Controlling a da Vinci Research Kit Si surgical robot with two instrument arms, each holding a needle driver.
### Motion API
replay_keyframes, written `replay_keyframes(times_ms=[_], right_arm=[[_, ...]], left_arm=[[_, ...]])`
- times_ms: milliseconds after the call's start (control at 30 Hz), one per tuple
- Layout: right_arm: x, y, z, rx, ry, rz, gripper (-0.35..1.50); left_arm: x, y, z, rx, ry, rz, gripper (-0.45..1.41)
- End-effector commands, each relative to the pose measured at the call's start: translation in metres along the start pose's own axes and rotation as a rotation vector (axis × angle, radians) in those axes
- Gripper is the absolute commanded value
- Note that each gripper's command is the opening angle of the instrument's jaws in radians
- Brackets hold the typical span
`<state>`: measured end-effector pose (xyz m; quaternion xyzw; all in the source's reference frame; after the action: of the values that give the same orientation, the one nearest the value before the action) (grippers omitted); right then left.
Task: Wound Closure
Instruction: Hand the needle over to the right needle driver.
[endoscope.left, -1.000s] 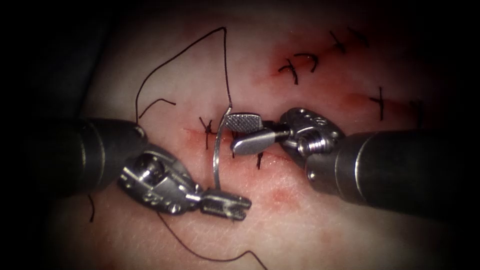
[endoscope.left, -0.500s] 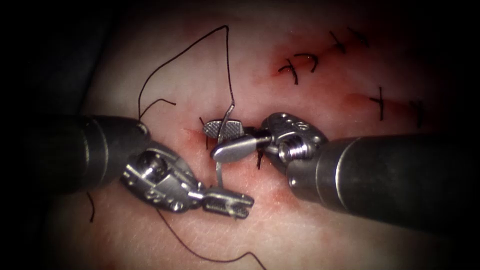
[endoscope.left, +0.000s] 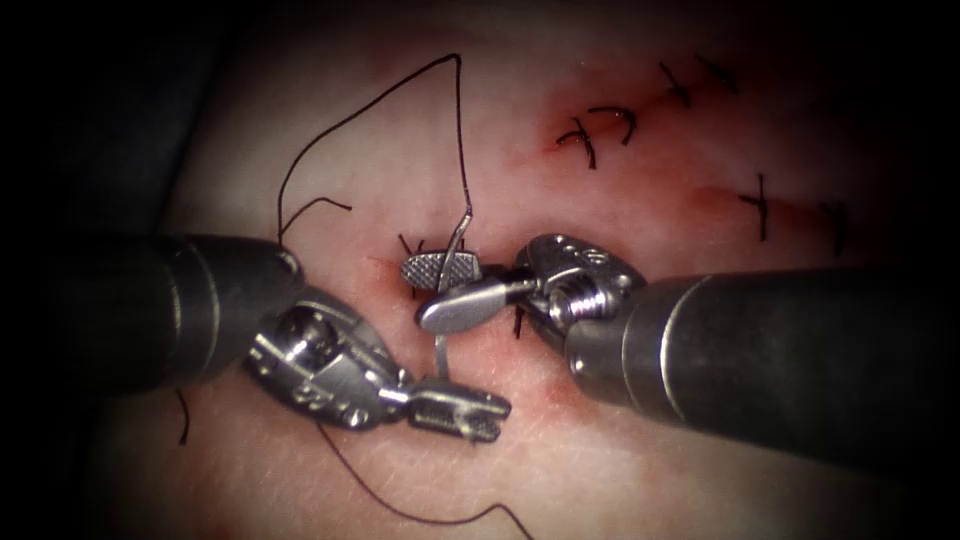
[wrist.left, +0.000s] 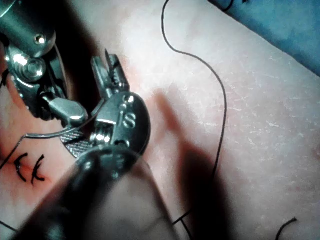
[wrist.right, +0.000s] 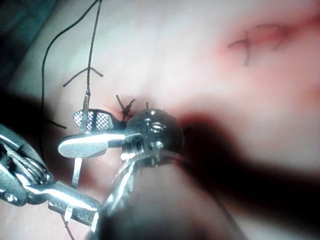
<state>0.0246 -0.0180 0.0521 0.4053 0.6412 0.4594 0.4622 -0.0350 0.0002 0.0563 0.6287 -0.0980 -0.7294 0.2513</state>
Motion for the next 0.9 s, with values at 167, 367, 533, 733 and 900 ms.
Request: replay_keyframes(times_ms=[167, 367, 533, 733, 900], right_arm=[[-0.0003, 0.0005, 0.0006, 0.000, 0.006, 0.003, 0.64], [-0.0001, 0.0002, 0.0007, -0.003, 0.012, 0.006, 0.10], [0.0000, 0.0003, 0.0005, -0.040, 0.016, 0.053, -0.35], [0.0003, 0.0001, 0.0002, -0.044, 0.013, 0.057, -0.35], [0.0016, 0.0000, -0.0013, -0.088, 0.035, 0.055, -0.35]], left_arm=[[-0.0005, 0.0002, 0.0007, 0.000, 0.001, 0.001, -0.45], [-0.0004, 0.0002, 0.0009, 0.001, 0.000, 0.001, -0.45], [-0.0003, 0.0003, 0.0011, 0.002, -0.001, 0.002, -0.45], [-0.0003, 0.0003, 0.0011, 0.002, 0.000, -0.003, 0.25], [-0.0003, 0.0004, 0.0007, 0.029, -0.028, -0.183, 0.98]])
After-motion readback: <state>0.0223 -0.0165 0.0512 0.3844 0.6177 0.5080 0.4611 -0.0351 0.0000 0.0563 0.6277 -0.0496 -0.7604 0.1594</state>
